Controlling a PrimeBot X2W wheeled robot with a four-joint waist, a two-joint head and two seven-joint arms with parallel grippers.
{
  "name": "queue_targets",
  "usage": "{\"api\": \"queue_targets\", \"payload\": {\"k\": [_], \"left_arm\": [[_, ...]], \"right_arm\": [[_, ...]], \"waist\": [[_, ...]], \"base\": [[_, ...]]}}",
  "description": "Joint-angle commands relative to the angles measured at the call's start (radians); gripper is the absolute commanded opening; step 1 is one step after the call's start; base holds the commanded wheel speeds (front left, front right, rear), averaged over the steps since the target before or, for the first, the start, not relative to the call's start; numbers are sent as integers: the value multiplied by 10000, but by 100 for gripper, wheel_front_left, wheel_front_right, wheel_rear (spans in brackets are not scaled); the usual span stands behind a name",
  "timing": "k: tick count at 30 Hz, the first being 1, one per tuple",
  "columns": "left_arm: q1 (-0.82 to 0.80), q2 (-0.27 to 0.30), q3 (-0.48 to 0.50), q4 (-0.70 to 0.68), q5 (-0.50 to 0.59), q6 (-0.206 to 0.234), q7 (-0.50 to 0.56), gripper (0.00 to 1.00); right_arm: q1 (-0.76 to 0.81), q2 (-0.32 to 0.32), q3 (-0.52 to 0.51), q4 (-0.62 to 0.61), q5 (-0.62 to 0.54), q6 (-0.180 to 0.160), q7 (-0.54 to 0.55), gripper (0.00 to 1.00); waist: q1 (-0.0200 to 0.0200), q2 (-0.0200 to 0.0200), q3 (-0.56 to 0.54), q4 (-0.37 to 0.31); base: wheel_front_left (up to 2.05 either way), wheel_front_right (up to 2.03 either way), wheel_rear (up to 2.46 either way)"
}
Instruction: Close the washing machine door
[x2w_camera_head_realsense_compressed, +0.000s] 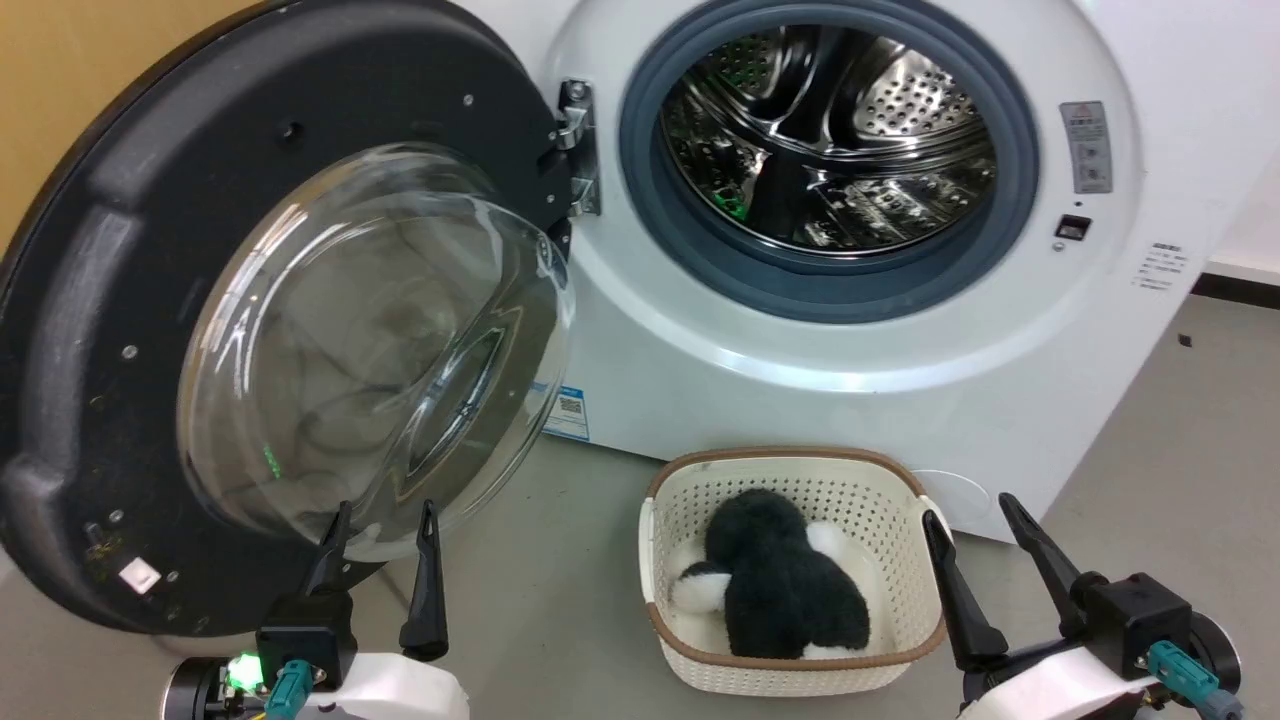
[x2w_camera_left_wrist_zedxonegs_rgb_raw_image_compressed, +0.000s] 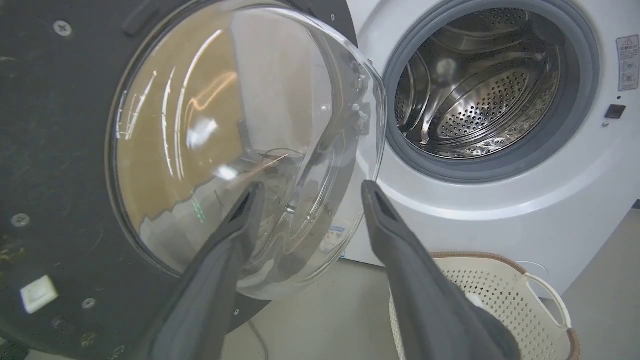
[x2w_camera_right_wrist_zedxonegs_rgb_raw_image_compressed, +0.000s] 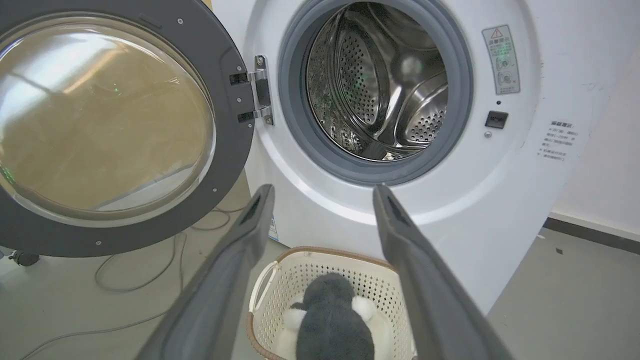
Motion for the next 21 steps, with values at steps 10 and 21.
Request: {"api": "queue_targets", "payload": {"k": [10,21], "left_arm": [[251,10,-2,-246,-137,290,-281,100],[406,11,-35,-401,-219,505,-510,100]], "right_arm": [[-329,-84,353,270,229,5,-279,100],[-562,-154,630,501,425,5,-509,100]], "waist": [[-1,0,101,500],[-1,0,155,1000]], "base": [[0,0,0],[0,0,0]]}}
